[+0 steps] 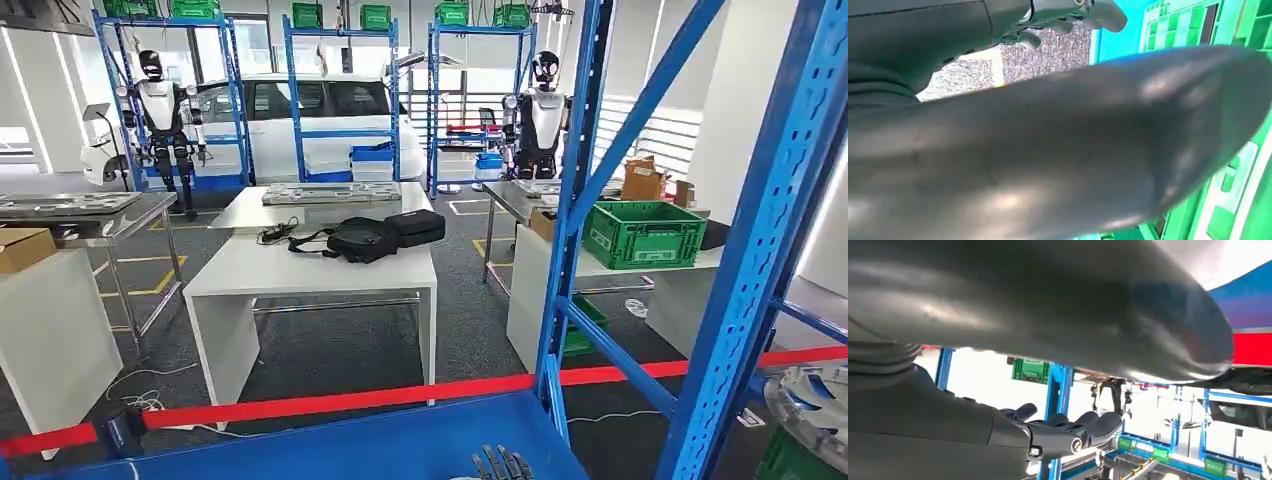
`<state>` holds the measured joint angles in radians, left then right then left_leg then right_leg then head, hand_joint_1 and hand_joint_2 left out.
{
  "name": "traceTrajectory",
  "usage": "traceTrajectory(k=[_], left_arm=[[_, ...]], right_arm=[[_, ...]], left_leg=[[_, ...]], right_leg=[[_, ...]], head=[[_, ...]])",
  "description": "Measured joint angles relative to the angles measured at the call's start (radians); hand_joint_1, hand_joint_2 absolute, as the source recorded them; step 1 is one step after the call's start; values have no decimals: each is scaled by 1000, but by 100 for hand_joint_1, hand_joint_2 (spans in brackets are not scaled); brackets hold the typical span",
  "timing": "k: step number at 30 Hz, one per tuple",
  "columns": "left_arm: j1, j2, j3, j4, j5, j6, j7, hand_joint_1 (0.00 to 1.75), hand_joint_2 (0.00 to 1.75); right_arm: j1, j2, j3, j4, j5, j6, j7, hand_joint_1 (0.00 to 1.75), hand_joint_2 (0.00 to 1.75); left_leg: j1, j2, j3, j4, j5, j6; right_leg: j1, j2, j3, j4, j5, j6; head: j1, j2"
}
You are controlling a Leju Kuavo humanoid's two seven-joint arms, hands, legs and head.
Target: Take the parts from the cabinet and place them on the table.
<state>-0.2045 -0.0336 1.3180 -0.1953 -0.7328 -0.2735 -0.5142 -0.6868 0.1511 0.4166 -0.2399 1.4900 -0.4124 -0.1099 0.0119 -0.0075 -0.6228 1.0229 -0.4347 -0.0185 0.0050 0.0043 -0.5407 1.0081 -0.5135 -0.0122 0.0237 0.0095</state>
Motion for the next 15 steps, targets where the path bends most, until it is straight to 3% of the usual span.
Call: traceTrajectory(k=[12,13,15], left_arm=[[1,0,0,0,0,-3,2,0,0],[1,0,0,0,0,-3,2,0,0],[1,0,0,0,0,-3,7,0,0]], right_arm=[[5,0,0,0,-20,0,-15,0,0],[8,0,0,0,-26,-2,-18,0,175],[16,0,0,0,-35,-4,-23,0,175]], left_leg=[[1,0,0,0,0,0],[1,0,0,0,0,0],[0,0,0,0,0,0]], right_leg=[[1,0,-1,1,0,0],[1,0,-1,1,0,0],[1,0,0,1,0,0]], head=[[0,0],[0,0],[0,0]])
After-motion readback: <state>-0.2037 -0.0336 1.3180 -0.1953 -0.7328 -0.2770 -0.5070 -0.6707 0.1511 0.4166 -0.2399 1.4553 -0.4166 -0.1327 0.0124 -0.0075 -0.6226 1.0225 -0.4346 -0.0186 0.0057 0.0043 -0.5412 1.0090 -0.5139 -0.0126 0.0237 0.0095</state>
